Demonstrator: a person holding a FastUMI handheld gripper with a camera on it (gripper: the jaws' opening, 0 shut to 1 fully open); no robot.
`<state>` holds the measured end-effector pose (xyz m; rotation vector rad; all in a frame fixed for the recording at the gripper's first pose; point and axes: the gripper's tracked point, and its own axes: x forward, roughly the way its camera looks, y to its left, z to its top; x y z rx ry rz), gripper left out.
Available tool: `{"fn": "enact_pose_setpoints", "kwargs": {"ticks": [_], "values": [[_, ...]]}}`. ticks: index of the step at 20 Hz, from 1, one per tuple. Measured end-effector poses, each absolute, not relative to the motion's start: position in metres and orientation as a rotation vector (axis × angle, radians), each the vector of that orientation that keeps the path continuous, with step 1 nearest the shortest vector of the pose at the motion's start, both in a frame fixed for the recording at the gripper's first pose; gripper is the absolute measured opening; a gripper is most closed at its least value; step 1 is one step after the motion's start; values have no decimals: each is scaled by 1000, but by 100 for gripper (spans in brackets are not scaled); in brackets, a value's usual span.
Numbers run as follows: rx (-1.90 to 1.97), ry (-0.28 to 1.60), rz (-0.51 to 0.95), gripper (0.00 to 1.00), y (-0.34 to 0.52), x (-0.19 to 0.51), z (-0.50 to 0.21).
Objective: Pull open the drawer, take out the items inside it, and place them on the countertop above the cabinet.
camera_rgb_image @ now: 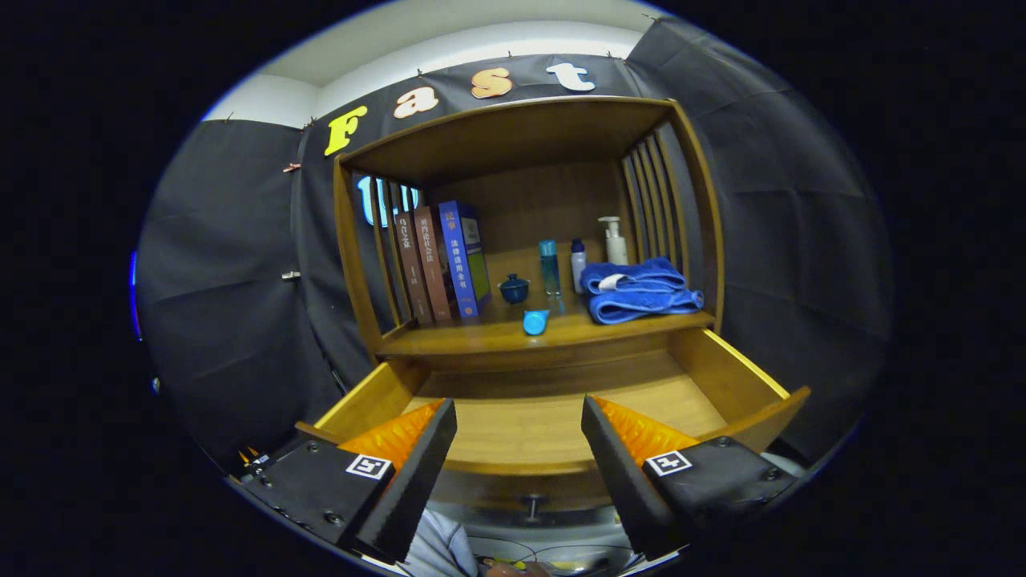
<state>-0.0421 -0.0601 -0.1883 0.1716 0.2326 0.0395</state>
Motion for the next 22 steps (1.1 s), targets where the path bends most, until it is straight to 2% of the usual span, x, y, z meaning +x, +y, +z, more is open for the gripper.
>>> {"fn": "enact_pose_setpoints", "kwargs": {"ticks": [11, 22], "values": [[122, 284, -47, 100, -59, -53, -236], [43, 204, -90, 99, -57, -40, -227]]}}
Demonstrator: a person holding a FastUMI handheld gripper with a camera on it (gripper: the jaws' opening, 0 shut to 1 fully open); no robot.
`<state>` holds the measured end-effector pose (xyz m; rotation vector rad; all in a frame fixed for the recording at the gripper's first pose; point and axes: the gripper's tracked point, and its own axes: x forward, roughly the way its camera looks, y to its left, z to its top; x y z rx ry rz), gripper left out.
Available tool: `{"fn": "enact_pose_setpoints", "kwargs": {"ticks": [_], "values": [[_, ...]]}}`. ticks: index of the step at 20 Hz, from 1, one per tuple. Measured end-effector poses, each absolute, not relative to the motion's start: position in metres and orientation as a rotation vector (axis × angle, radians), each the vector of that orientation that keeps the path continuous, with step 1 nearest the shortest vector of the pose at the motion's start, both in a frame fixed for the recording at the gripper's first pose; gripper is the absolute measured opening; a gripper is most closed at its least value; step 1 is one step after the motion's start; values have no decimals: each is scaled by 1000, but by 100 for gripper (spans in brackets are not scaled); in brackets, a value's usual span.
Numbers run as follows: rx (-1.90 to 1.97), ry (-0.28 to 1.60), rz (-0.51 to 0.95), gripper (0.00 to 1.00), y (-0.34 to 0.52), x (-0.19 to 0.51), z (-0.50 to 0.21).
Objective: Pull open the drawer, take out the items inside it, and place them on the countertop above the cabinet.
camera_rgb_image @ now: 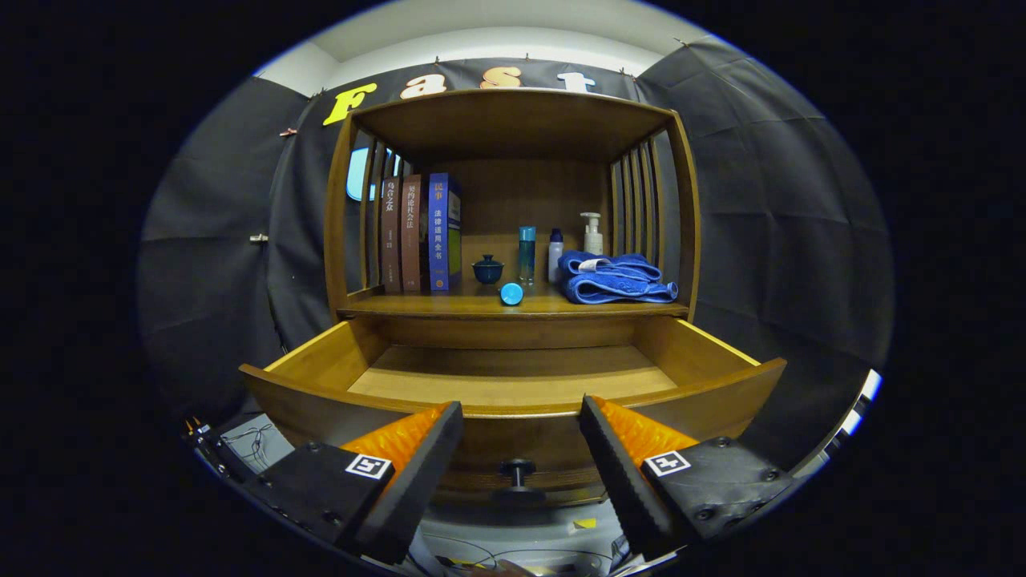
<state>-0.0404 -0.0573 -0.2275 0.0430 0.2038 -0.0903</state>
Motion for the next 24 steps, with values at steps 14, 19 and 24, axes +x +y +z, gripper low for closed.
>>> {"fn": "enact_pose_setpoints", "kwargs": {"ticks": [14, 19, 24], "values": [[58, 215, -88, 100, -62, 100, -229], [55, 209, -94, 100, -62, 133, -231], [59, 214, -103, 100, -61, 152, -232]]}}
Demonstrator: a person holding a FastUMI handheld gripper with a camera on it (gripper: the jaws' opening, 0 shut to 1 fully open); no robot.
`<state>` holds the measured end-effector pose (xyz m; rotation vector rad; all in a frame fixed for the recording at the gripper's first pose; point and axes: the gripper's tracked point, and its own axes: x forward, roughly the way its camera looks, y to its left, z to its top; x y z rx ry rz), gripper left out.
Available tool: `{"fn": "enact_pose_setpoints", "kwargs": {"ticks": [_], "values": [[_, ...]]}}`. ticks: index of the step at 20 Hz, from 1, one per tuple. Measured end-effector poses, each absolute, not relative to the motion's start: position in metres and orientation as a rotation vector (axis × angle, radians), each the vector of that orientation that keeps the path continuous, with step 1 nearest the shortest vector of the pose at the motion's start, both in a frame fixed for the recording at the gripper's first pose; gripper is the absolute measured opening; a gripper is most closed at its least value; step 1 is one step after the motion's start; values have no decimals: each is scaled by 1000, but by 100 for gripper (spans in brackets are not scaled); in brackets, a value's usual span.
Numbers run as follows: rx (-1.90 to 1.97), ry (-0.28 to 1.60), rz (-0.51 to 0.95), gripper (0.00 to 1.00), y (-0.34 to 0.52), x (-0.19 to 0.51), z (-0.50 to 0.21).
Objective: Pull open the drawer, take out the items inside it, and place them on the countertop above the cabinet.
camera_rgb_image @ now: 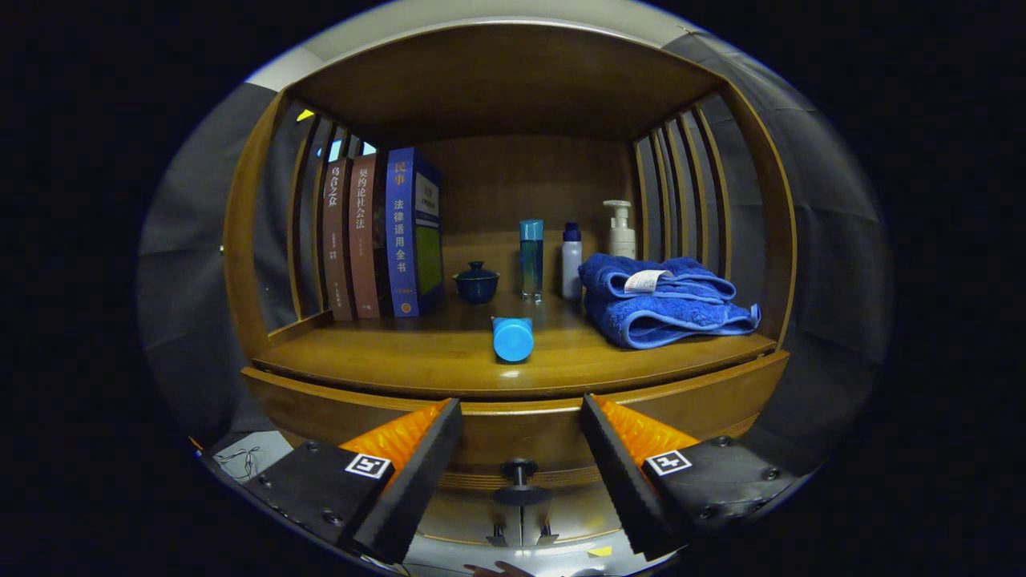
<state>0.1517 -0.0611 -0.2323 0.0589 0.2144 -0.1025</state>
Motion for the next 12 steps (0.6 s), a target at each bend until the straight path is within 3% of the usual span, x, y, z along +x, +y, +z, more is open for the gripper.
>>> {"fn": "enact_pose_setpoints", "kwargs": {"ticks": [12], "values": [[42, 229, -82, 99, -65, 153, -233]]}}
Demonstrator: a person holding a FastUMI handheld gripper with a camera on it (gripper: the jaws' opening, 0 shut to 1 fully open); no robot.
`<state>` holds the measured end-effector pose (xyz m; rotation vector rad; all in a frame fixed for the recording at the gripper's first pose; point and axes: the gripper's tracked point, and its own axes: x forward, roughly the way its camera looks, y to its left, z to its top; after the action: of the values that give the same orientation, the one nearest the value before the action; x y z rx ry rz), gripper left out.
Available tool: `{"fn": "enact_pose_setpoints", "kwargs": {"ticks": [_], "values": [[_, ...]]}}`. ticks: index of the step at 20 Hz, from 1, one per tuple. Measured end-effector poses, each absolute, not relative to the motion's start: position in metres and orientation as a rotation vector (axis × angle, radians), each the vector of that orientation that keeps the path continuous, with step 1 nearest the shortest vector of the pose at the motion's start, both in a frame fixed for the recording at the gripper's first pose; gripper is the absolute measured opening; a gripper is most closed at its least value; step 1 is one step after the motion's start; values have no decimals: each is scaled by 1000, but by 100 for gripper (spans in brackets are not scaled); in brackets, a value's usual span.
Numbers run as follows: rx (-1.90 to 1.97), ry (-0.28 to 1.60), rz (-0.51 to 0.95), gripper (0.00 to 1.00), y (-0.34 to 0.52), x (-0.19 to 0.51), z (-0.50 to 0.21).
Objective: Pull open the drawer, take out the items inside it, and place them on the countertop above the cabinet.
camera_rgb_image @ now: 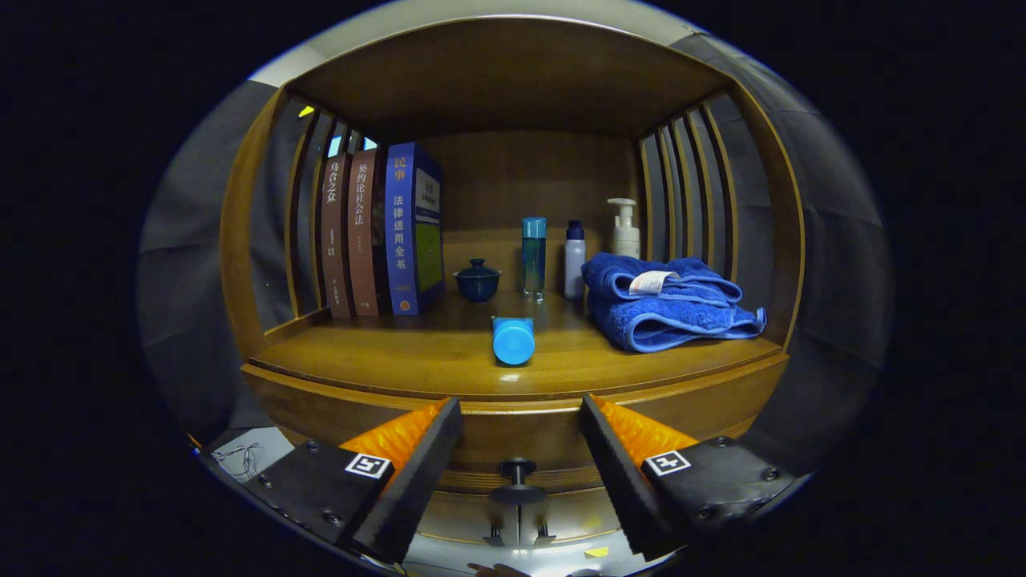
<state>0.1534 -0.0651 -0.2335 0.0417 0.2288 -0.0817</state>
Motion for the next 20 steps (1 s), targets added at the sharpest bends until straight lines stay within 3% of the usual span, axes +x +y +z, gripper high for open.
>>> {"fn": "enact_pose_setpoints", "kwargs": {"ticks": [7, 20], "values": [[60, 224, -76, 99, -65, 138, -215], [29, 15, 8, 99, -43, 63, -34]]}}
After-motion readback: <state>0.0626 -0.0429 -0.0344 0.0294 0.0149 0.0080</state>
